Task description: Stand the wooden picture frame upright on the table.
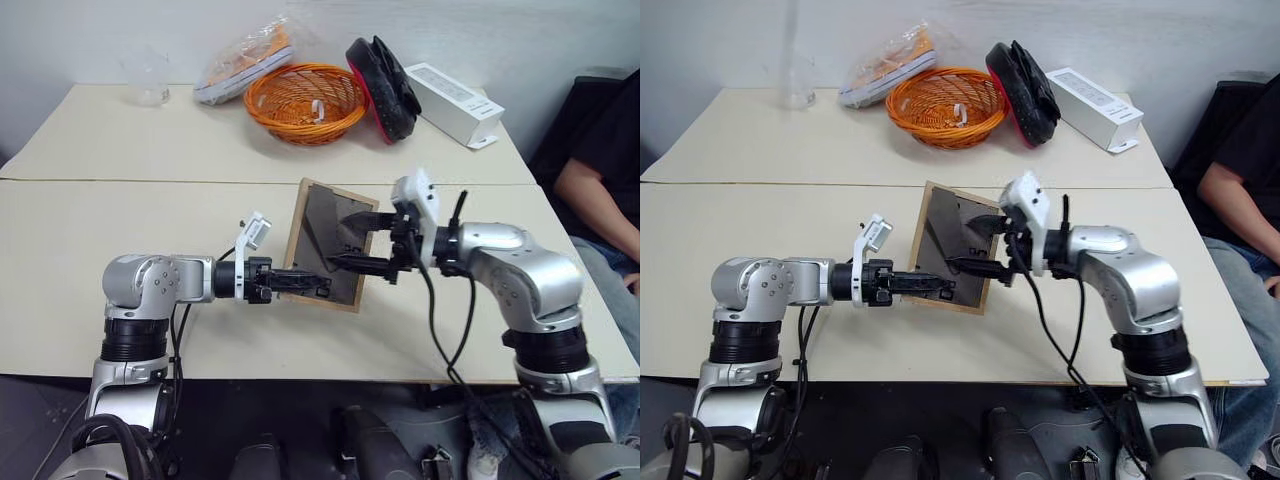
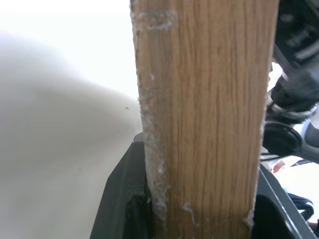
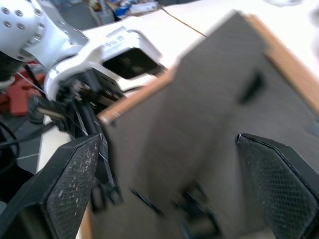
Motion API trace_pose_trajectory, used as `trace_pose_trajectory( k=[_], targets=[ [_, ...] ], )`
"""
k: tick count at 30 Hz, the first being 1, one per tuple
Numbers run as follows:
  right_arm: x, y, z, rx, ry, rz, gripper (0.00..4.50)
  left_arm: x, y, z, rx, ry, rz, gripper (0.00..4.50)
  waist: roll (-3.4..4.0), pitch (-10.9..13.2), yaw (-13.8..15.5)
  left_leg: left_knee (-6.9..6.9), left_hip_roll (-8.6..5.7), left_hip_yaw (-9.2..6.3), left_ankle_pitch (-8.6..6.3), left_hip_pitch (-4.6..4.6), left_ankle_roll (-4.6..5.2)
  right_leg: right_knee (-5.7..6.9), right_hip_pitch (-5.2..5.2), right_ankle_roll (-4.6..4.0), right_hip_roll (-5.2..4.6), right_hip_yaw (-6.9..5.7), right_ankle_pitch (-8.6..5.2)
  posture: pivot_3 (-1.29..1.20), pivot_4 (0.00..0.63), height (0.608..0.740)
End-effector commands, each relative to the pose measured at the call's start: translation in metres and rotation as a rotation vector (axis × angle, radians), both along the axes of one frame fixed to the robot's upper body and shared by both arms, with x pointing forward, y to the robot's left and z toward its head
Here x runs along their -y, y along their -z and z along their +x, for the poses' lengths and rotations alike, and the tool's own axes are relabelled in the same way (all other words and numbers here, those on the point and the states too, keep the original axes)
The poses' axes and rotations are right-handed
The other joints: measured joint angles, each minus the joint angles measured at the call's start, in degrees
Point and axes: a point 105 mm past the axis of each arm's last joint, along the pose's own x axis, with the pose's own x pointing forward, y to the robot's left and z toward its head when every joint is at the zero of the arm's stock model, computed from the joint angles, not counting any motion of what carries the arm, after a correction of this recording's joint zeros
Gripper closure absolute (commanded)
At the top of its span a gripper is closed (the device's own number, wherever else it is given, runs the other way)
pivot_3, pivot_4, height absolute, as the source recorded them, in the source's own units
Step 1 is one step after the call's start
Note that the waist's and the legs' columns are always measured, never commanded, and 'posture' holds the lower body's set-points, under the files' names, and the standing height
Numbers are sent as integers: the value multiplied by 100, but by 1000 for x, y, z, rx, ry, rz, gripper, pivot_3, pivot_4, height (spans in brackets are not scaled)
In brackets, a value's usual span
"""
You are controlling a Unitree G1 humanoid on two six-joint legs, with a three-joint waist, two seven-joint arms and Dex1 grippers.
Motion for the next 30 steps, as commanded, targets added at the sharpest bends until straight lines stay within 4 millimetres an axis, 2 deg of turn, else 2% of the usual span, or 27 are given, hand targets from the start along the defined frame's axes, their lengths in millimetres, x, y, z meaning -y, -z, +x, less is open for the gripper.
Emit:
trace_pose_trajectory(
  k=[1,3,7,11,13,15,17,19,21,23,29,30],
  targets=[
    [-15,-9,-23,24,-120,38,0,5,-21,-1,97,44,-34,3253,0,0,-3,0,0,0,0,0,0,-1,0,0,0,0,0,0,150,740],
    [-12,-15,-34,36,-164,52,0,-1,-15,4,95,9,7,3253,0,0,-1,0,0,-2,0,-2,0,-2,0,0,0,-2,0,0,150,740],
    [7,-18,-29,73,-83,14,0,-8,-13,6,90,-5,3,3253,0,0,-2,0,0,-4,0,-3,1,-4,1,0,-2,-3,0,0,150,740],
    [35,-16,-23,136,13,-87,0,-9,-14,6,95,-3,4,3253,-1,1,4,-3,-1,-5,-1,-4,1,-9,1,0,-2,-5,0,0,150,740],
    [54,-13,-18,247,67,-181,0,-9,-17,6,95,1,-1,3253,-1,1,12,-3,-1,-4,-1,-7,3,-12,0,0,-2,-4,0,0,150,740],
    [75,-4,-11,468,100,-362,0,-8,-19,5,96,13,-3,3253,-3,2,31,-4,-3,-4,-2,-8,4,-15,1,0,-2,-4,0,0,150,740],
    [86,4,-5,734,91,-512,0,-7,-22,4,94,29,-8,3253,-8,5,18,-6,-6,-3,-3,-8,6,-21,3,3,2,-3,0,0,150,740],
    [86,8,1,979,76,-580,0,-6,-23,3,93,39,-14,3253,-12,7,-29,-7,-6,1,-3,-5,6,-21,5,6,4,3,2,0,150,740],
    [78,14,4,1248,6,-639,0,-4,-27,3,89,50,-27,3253,-13,10,-50,-7,-5,4,0,-3,1,-17,3,7,6,8,2,0,150,740],
    [68,16,10,1440,-25,-636,0,-1,-30,2,83,68,-40,3253,-13,10,-83,-9,-4,12,1,2,-2,-10,0,6,8,14,2,0,150,740],
    [39,-1,28,1730,33,-474,0,4,-36,-4,64,113,-62,3253,-13,12,-182,-11,-1,16,10,3,-17,5,-9,-3,9,17,-3,0,150,740],
    [34,-1,30,1754,32,-454,180,4,-36,-5,66,115,-58,3253,-13,12,-186,-10,0,16,11,4,-18,5,-9,-4,9,17,-3,0,150,740]
  ],
)
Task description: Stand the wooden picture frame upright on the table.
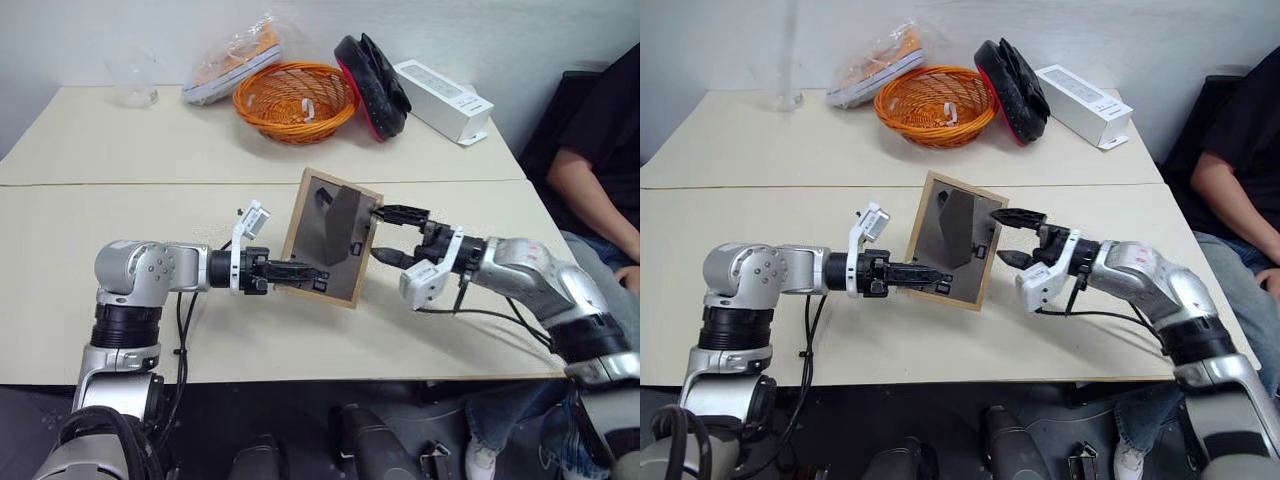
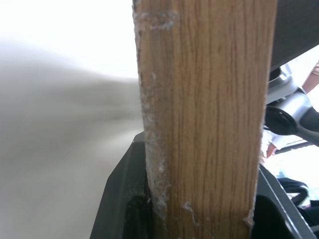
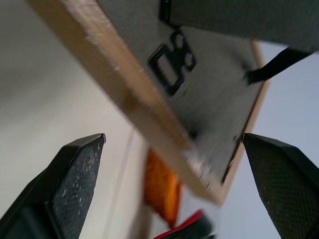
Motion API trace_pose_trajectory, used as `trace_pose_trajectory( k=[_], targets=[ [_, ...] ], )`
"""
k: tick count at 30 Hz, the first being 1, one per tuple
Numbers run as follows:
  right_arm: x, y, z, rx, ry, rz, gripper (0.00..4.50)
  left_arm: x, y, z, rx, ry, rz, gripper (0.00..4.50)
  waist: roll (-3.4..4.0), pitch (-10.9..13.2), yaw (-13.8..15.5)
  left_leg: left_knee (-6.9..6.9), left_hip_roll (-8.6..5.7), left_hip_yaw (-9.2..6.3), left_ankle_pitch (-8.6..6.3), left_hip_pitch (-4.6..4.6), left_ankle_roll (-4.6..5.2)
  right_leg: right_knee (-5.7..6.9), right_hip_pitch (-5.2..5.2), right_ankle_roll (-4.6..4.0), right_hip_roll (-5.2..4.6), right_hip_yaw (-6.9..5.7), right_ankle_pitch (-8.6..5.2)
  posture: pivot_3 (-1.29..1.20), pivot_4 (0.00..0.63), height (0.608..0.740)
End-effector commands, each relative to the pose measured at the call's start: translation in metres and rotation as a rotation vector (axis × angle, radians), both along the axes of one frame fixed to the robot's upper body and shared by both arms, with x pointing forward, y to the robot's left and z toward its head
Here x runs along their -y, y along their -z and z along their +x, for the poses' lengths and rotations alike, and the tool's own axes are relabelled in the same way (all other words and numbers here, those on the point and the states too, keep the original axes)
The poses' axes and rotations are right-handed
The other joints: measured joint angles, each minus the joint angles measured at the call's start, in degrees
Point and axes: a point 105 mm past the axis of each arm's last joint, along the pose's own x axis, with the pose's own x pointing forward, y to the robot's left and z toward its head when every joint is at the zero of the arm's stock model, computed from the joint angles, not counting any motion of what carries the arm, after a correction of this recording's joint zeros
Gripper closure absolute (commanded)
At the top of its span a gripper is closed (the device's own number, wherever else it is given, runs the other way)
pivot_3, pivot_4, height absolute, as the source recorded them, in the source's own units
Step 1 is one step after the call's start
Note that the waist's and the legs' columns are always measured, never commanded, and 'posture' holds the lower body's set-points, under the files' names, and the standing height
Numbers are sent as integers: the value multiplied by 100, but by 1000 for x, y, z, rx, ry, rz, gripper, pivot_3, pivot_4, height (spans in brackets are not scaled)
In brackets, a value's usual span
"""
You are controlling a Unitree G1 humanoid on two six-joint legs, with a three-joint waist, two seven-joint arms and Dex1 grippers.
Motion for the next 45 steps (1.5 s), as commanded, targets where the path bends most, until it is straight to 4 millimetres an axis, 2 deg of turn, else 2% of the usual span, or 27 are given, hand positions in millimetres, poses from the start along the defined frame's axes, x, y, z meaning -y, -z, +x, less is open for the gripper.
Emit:
trace_pose_trajectory(
  k=[1,4,7,11,13,14,15,16,19,21,23,24,26,27,28,30,33,37,41,43,45],
  targets=[
    [-12,-11,1,113,-76,57,391,4,-19,-5,57,49,-44,3253,0,0,-7,0,0,0,1,1,-1,0,0,0,0,-1,0,0,150,740],
    [-17,-5,4,137,-108,53,1219,1,-21,-4,57,38,-49,3253,0,0,-10,-1,0,0,2,8,-2,1,5,-3,0,-1,-1,0,150,740],
    [-19,-8,2,177,-147,89,2143,-3,-23,-4,52,29,-56,3253,1,1,-13,-2,0,1,2,7,-2,2,4,-3,0,0,-2,0,150,740],
    [-23,-12,7,202,-160,107,2612,-12,-23,-5,44,-1,-48,3253,1,1,-41,-4,0,2,5,15,-7,6,6,-4,0,1,-2,0,150,740],
    [-24,-14,9,202,-164,110,2729,-18,-24,-8,60,-12,-35,2510,1,0,-39,-8,-1,2,7,19,-10,7,7,-7,1,1,-4,0,150,740],
    [-25,-16,9,200,-170,112,2827,-23,-25,-9,80,-28,-16,2288,1,1,-45,-9,-1,1,7,20,-10,7,9,-7,1,0,-4,0,150,740],
    [-26,-17,9,198,-174,114,3048,-30,-26,-11,107,-47,7,1950,1,1,-49,-11,-1,1,7,20,-10,6,8,-7,1,1,-4,0,150,740],
    [-27,-18,9,197,-181,114,3229,-39,-27,-13,143,-75,41,1641,1,1,-66,-13,-1,1,7,20,-10,6,8,-7,1,1,-4,0,150,740],
    [-28,-19,9,179,-189,106,3242,-69,-38,-20,261,-171,96,659,1,2,-120,-21,0,1,8,20,-12,6,4,-10,1,2,-5,0,150,740],
    [-27,-19,10,147,-188,110,3242,-90,-54,-28,373,-234,94,39,1,2,-128,-21,0,-2,9,20,-13,5,5,-11,1,-1,-6,0,150,740],
    [-26,-18,10,102,-191,122,3242,-101,-64,-40,474,-260,106,0,1,3,-158,-21,0,-1,9,20,-13,4,4,-12,1,-1,-6,0,150,740],
    [-26,-16,10,35,-198,141,3242,-105,-67,-47,531,-268,126,0,1,2,-161,-23,1,-4,9,21,-13,3,6,-14,1,-4,-8,0,150,740],
    [-30,-8,12,-219,-176,274,3242,-105,-66,-61,642,-287,171,0,-5,1,-177,-32,1,-3,9,25,-13,-4,10,-14,1,-4,-8,0,150,740],
    [-32,-8,20,-418,-109,394,3242,-101,-65,-68,706,-288,180,0,-9,2,-169,-40,3,-4,10,40,-12,-12,23,-14,1,-5,-8,0,150,740],
    [-34,-5,23,-679,-94,508,3242,-97,-64,-69,746,-311,176,0,-9,2,-151,-43,6,-10,10,49,-11,-16,33,-14,1,-11,-8,0,150,740],
    [-42,-2,16,-1130,-174,634,3242,-94,-63,-65,810,-383,167,0,-1,6,-85,-34,13,-25,8,65,-8,-14,61,-13,0,-23,-7,0,150,740],
    [-46,3,8,-1520,-215,691,3242,-93,-60,-60,855,-435,193,0,5,10,23,-14,13,-34,-1,72,5,-10,81,-8,-5,-30,-4,0,150,740],
    [-51,25,6,-1787,-137,685,3242,-88,-56,-63,854,-404,188,0,4,9,66,-20,13,-42,-22,77,36,-27,93,-9,-7,-38,-4,0,150,740],
    [-54,42,7,-1887,-73,699,3242,-85,-55,-62,847,-385,182,0,5,9,91,-33,12,-38,-24,72,39,-42,87,-9,-7,-38,-4,0,150,740],
    [-55,57,4,-1963,-25,694,2680,-83,-52,-62,837,-355,186,0,5,9,87,-38,13,-36,-20,71,32,-45,85,-9,-7,-37,-4,0,150,740],
    [-55,64,-1,-1968,-8,654,2156,-83,-50,-61,830,-342,191,0,2,8,101,-39,12,-36,-10,72,14,-46,85,-9,-7,-37,-4,0,150,740]
  ],
)
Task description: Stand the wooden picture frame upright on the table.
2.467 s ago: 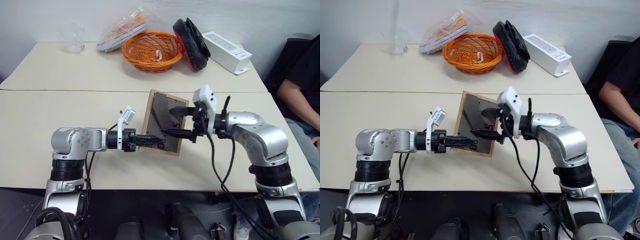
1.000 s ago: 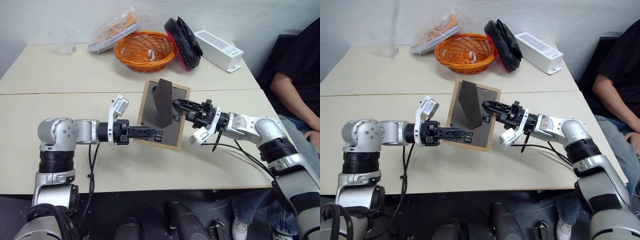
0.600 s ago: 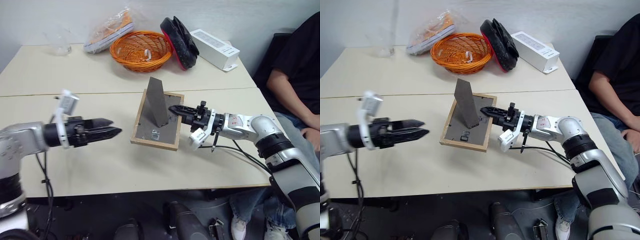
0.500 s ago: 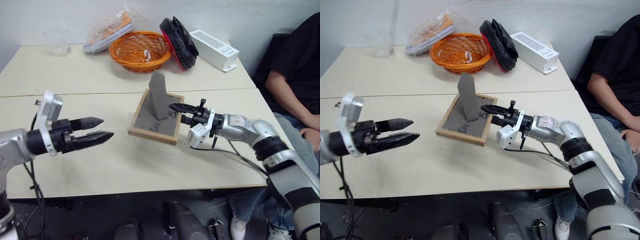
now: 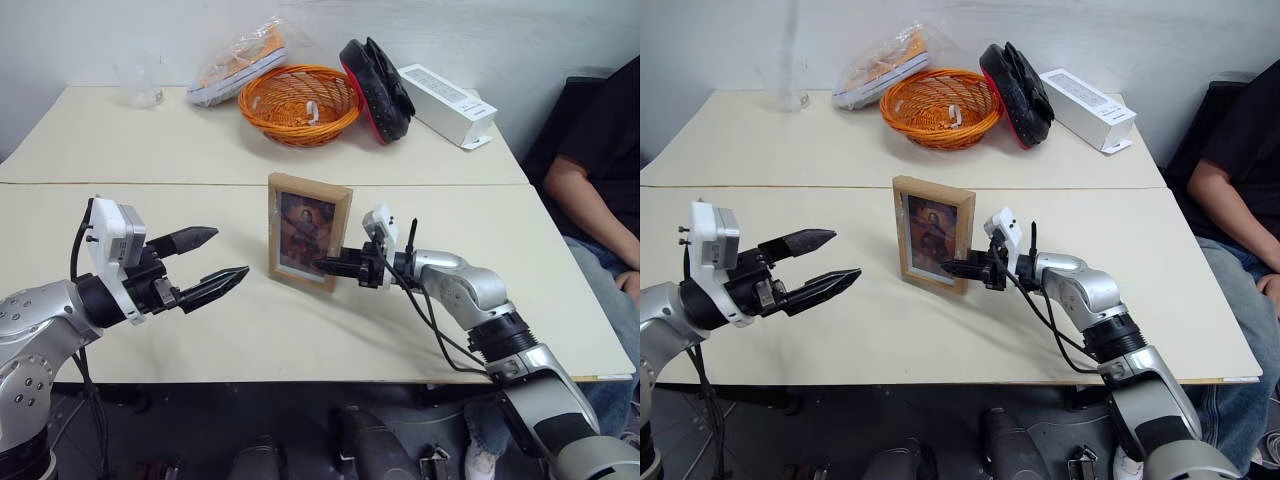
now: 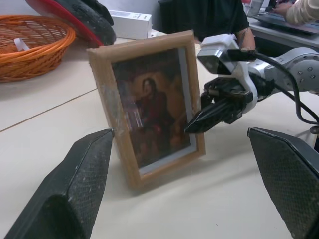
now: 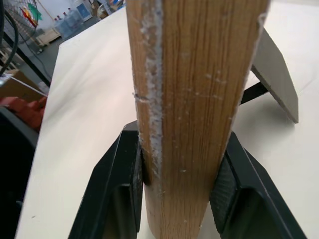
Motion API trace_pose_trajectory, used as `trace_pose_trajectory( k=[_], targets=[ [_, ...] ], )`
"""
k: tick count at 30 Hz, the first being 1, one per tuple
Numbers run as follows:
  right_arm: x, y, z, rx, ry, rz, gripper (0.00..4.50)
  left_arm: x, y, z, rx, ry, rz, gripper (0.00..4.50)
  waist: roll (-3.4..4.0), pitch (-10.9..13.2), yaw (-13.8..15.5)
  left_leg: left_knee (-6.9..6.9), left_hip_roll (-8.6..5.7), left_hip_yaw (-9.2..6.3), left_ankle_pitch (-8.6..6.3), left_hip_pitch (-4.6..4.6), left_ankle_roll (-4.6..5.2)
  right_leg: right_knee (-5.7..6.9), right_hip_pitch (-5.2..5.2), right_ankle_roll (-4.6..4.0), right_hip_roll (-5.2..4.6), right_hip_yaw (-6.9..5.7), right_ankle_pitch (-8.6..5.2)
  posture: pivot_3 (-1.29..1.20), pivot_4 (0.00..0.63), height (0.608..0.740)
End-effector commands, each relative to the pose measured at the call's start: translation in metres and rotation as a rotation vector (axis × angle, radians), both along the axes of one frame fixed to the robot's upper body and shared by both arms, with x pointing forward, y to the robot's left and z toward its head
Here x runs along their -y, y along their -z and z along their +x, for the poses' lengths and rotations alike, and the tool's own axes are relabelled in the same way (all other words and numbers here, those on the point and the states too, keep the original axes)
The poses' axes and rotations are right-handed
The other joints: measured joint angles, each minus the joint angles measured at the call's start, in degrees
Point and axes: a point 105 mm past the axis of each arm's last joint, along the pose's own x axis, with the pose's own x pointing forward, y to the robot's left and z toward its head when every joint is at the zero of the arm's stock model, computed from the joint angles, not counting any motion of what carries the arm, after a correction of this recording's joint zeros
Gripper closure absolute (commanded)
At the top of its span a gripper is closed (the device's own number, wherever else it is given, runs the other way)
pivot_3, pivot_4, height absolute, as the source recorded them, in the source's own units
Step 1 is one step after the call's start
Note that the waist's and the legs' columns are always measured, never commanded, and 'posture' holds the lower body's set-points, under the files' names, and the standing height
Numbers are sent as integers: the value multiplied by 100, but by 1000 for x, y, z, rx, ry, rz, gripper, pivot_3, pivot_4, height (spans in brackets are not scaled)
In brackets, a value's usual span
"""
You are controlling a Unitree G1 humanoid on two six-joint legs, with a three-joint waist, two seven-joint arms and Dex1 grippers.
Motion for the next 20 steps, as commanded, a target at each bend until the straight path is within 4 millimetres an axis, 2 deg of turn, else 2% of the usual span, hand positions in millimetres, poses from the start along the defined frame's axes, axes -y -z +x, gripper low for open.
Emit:
trace_pose_trajectory(
  k=[1,6,7,10,12,16,18,20],
  targets=[
    [1,4,-10,-6,-35,-13,1818,3,-2,-1,15,34,19,0,0,0,26,0,0,0,0,0,0,-1,0,0,0,0,0,0,150,740],
    [12,-6,-25,69,-59,-54,118,1,-5,2,10,56,25,0,1,1,41,-1,-1,1,-1,-3,2,-4,0,0,0,0,0,0,150,740],
    [15,-8,-27,90,-59,-71,50,0,-5,2,10,60,23,0,1,1,52,-1,-2,0,-1,-3,2,-4,0,0,0,0,0,0,150,740],
    [50,-17,-44,210,-82,-203,50,-4,-9,4,13,64,21,0,3,2,81,-4,-3,-1,-3,-5,6,-11,0,1,0,-1,0,0,150,740],
    [86,-33,-52,295,-64,-270,50,-8,-11,6,23,56,28,0,6,4,144,-6,-4,-6,-15,-11,27,-22,0,3,0,-5,0,0,150,740],
    [135,-74,-65,318,7,-239,50,-21,-18,10,45,30,42,0,10,7,172,-6,-4,-2,-25,-17,47,-41,1,13,0,-3,6,0,150,740],
    [146,-82,-73,303,14,-224,50,-25,-21,11,57,23,52,0,9,7,162,-6,-3,1,-26,-15,49,-40,2,14,1,-1,6,0,150,740],
    [148,-83,-75,302,32,-212,50,-26,-23,13,75,20,70,0,7,7,154,-13,0,1,-26,-2,49,-43,15,13,5,-1,6,0,150,740]
  ],
)
